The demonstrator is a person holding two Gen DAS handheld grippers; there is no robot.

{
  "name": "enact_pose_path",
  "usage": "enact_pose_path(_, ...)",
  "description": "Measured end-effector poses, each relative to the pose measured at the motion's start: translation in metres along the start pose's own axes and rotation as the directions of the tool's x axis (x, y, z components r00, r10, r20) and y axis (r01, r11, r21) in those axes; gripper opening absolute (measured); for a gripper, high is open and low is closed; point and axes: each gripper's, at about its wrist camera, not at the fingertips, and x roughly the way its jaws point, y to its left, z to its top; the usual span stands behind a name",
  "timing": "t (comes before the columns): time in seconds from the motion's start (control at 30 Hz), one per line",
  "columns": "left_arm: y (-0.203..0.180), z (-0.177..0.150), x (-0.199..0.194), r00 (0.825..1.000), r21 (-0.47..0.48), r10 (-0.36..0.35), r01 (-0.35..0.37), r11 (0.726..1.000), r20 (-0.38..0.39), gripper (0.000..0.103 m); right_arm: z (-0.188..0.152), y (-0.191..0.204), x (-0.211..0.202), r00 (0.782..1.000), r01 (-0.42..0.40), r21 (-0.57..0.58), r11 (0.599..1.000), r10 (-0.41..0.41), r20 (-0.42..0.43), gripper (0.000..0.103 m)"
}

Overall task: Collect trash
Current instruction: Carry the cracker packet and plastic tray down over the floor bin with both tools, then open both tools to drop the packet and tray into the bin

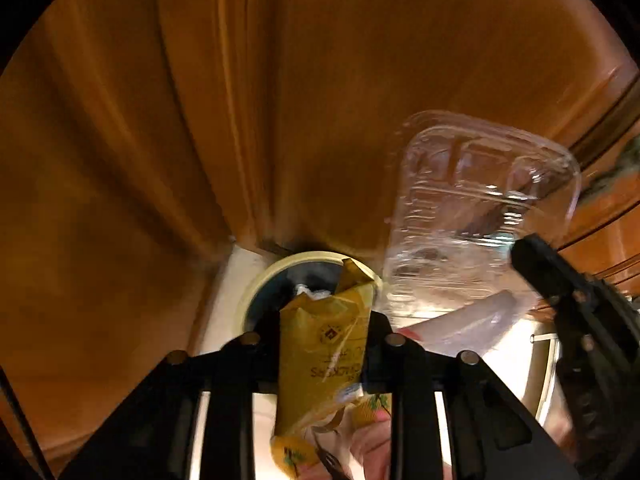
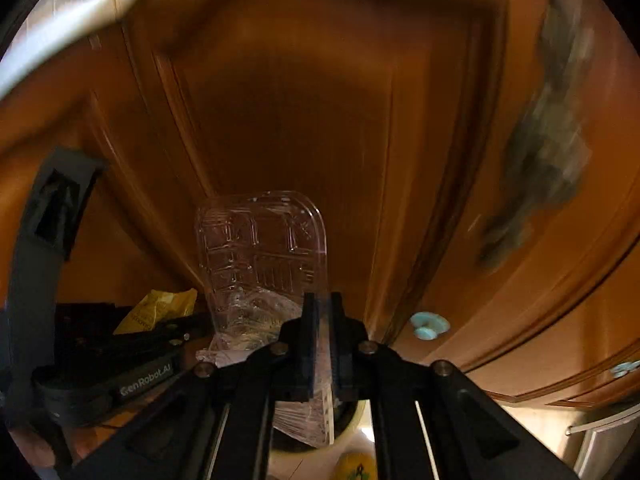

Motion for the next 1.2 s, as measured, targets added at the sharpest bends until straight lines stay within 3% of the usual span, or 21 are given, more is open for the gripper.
enact_pose_path(0.03, 0.004, -0.003, 0.015, 1.0, 0.008, -0.002, 0.002, 1.0, -0.004, 0.031, -0.011, -0.001, 0.016, 1.0, 0.004, 0.002, 1.0, -0.004, 0.005, 0.007)
enact_pose_path(0.1, 0.012, -0.011, 0.041, 0.999, 0.01, -0.021, 0.021, 1.0, -0.027, 0.06, -0.033, -0.001, 0.049, 0.999, 0.022, -0.018, 1.0, -0.022, -0.023, 0.008)
enact_pose_path(0.13, 0.018, -0.016, 0.055, 0.999, 0.003, -0.02, 0.02, 1.0, -0.047, 0.062, -0.042, -0.001, 0.062, 0.998, 0.033, -0.033, 0.999, -0.035, -0.048, 0.008)
enact_pose_path(0.27, 0.03, -0.022, 0.09, 0.992, 0.003, 0.027, -0.027, 1.0, -0.122, 0.062, -0.07, -0.001, 0.102, 0.984, 0.066, -0.095, 0.993, -0.081, -0.161, 0.008)
enact_pose_path(0.43, 0.037, -0.037, 0.082, 0.992, -0.023, 0.062, -0.065, 0.998, -0.113, 0.07, -0.077, -0.008, 0.101, 0.982, 0.044, -0.084, 0.996, -0.059, -0.181, 0.013)
enact_pose_path(0.6, 0.038, -0.037, 0.069, 0.991, -0.041, 0.089, -0.093, 0.995, -0.104, 0.07, -0.074, -0.002, 0.088, 0.988, 0.011, -0.087, 0.996, -0.024, -0.155, 0.043)
enact_pose_path(0.7, 0.033, -0.039, 0.057, 0.99, -0.041, 0.108, -0.112, 0.993, -0.094, 0.07, -0.071, 0.009, 0.086, 0.985, 0.003, -0.092, 0.996, -0.019, -0.17, 0.043)
enact_pose_path(0.93, 0.012, -0.03, -0.001, 0.99, -0.047, 0.112, -0.116, 0.992, -0.085, 0.07, -0.045, 0.001, 0.024, 0.98, 0.011, -0.038, 0.999, -0.018, -0.196, 0.043)
enact_pose_path(1.13, -0.029, -0.001, -0.113, 0.997, -0.017, 0.078, -0.079, 0.997, -0.028, 0.071, 0.019, 0.0, -0.086, 0.986, -0.001, -0.014, 1.0, -0.001, -0.168, 0.043)
enact_pose_path(1.2, -0.046, 0.011, -0.159, 0.997, 0.012, 0.073, -0.073, 0.997, 0.016, 0.076, 0.044, 0.0, -0.124, 0.99, -0.003, -0.012, 1.0, 0.001, -0.144, 0.043)
